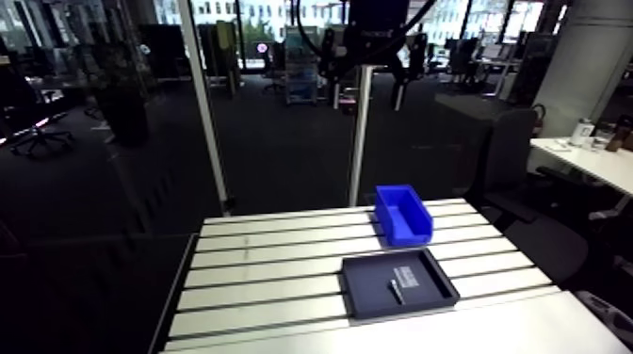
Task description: Pick up the M10 bolt from the tray and put it into the blue bin.
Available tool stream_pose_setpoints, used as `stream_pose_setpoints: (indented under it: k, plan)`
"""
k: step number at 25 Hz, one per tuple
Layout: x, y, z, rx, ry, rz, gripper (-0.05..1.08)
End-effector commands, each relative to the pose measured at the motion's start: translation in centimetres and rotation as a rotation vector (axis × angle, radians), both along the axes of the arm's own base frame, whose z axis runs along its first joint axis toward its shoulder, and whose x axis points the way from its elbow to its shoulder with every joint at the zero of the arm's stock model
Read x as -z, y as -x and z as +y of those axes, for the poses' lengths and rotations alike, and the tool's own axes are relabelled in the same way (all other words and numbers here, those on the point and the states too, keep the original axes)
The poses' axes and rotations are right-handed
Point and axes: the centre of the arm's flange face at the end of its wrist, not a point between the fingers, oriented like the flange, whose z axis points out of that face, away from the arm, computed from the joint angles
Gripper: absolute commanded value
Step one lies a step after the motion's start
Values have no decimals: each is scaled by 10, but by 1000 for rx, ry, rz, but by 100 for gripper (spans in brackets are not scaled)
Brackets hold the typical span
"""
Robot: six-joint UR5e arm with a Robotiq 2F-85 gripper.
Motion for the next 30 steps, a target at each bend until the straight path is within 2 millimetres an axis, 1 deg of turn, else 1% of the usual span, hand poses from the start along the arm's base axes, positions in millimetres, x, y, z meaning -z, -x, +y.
stream_pose_setpoints:
  k: [1,8,14,17,20,24,30]
  plan:
    - [2,0,0,-2,-2,-7,1]
    - [1,-1,-2,-5,-3,-5,1]
    - [6,-2,-1,-14,-4,-13,1]
    - [13,-3,0,-17,-3,-24,1]
    - [29,-5,0,-31,1,-46,1]
    - [55,-10,8,-102,-2,-44,1]
    - [90,-15,30,-113,7,-62,2]
